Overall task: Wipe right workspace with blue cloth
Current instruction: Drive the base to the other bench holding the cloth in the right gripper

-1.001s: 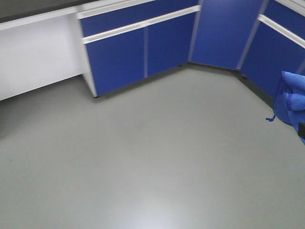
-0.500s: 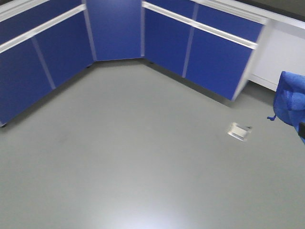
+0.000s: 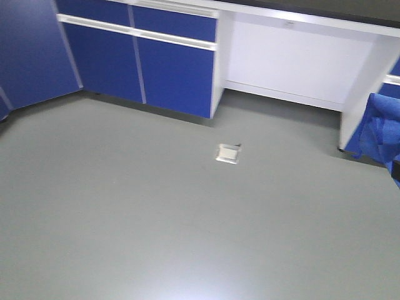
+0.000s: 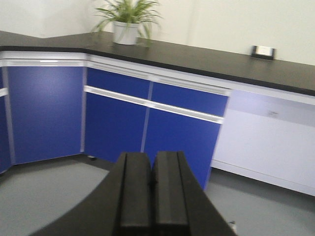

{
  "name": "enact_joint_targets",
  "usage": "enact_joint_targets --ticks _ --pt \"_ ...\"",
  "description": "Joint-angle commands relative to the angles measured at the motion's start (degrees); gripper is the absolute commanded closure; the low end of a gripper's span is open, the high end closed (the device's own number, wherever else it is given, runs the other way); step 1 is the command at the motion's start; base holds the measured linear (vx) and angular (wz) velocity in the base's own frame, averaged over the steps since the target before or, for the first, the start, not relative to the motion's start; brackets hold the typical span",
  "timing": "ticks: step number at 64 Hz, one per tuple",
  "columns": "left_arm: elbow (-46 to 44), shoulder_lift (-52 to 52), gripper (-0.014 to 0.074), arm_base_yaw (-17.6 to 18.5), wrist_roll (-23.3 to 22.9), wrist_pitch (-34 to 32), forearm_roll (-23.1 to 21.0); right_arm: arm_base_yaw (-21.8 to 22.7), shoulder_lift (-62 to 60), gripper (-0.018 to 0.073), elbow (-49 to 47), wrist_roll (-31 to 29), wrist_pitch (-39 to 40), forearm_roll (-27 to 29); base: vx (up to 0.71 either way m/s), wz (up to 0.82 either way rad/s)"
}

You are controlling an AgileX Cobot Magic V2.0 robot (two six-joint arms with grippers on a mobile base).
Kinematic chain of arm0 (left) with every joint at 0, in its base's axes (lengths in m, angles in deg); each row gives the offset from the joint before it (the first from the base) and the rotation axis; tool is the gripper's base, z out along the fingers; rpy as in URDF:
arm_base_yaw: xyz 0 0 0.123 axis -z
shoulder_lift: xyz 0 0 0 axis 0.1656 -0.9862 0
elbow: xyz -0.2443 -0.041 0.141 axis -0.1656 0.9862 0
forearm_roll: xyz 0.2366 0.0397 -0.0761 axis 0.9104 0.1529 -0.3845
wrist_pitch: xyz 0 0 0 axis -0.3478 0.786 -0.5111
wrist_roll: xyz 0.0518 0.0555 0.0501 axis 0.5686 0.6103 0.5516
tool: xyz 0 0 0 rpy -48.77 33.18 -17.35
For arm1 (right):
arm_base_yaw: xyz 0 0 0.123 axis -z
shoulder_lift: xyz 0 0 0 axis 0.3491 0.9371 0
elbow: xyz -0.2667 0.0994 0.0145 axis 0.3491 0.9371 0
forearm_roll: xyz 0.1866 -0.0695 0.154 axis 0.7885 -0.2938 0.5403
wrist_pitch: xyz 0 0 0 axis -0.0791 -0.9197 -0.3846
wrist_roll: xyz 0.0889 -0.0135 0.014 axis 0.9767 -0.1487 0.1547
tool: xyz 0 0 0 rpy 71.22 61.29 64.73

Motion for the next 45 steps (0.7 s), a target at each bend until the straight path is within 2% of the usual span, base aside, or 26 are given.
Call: enact_joint_targets --ticks 1,22,45 --pt "1.8 0.9 0.0602 0.2 -0.5 -4.6 -0.4 0.0 -0.3 0.0567 -1.7 -0.6 3.9 -0.9 0.07 -0.57" --pt "1.8 0.9 0.0602 0.2 -0.5 -4.6 -0.4 0.0 -0.3 0.0567 -1.7 -0.6 3.9 -0.9 0.09 -0.47" --pt "1.8 0.9 0.0602 0.2 -0.5 -4.6 -0.4 0.0 -0.3 0.0567 -1.7 -0.6 3.9 -0.9 0.13 -0.28"
